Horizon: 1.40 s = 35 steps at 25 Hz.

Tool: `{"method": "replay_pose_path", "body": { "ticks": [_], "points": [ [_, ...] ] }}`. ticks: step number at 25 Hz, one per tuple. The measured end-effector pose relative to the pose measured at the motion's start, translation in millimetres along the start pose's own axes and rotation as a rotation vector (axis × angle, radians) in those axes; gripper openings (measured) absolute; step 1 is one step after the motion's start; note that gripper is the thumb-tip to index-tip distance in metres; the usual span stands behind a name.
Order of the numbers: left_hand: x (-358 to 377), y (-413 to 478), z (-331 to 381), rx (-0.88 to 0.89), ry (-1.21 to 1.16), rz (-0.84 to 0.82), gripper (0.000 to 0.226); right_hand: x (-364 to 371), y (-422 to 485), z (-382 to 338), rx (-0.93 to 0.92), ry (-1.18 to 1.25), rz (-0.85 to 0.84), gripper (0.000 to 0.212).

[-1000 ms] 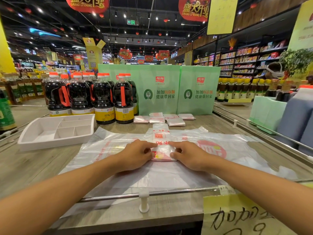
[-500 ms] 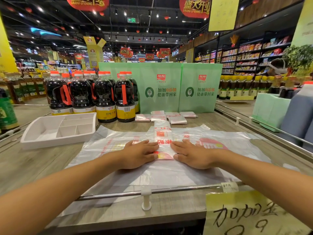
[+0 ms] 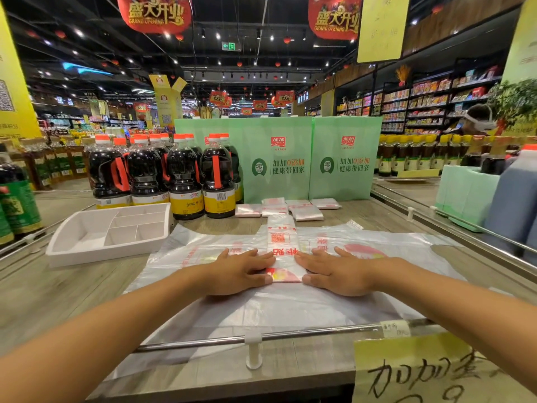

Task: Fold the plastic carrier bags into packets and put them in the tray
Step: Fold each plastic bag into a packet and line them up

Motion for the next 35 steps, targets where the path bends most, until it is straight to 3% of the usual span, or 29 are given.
{"method": "replay_pose_path", "body": {
  "ticks": [5,8,10,13,15,20,23,27,32,35],
  "points": [
    [-3.7,-3.2,-2.0,0.038,-0.065,0.151,0.066,-7.6,-8.1,-6.7,-0.064,0.064,0.15,0.07],
    [-12.0,-7.9,-5.4,0.04,-0.211,0.27,0.065,-16.7,-15.7,-13.8,-0.127,0.109,0.277,0.05],
    [-17.8,-10.1,-3.5,0.074,-0.261,0.331,0.056,-25.7,-20.1,-20.7,-0.177,0.19,0.377,0.037],
    [-27.0,-12.7,-5.1,0.077,-0.336,0.422,0.036,-35.3,-21.1,-18.2,-0.193,0.308,0.52,0.046],
    [-28.8,-12.9,-6.4,0.076,-0.415,0.438,0.033,-34.4,-16.9,-12.8,-0.208,0.451,0.541,0.048],
    [-25.6,-12.1,-5.8,0.032,-0.552,0.384,0.064,-32.1,-8.4,1.1,-0.188,0.745,0.518,0.063],
    [-23.8,-10.8,-3.7,0.03,-0.642,0.339,0.067,-26.9,-2.2,1.7,-0.187,0.801,0.477,0.06],
    [-20.3,-3.3,-7.0,-0.006,-0.513,0.384,0.058,-23.2,3.9,-0.3,-0.145,0.688,0.47,0.044],
    [-18.0,-3.2,-3.6,-0.027,-0.238,0.358,0.053,-19.4,2.5,-4.1,-0.11,0.532,0.466,0.044],
    [-12.6,0.0,-6.1,-0.047,-0.075,0.287,0.064,-19.5,1.9,-4.0,-0.087,0.357,0.446,0.049]
  ]
}}
Point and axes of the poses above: each hand's wrist, its own y-axis towards the middle knuckle, its own x-axis out of the palm, z = x × y, the point moved 7 cm from there along y, towards the middle knuckle, and after that the axes turned 9 degrees about y, right-handed, at the moved point
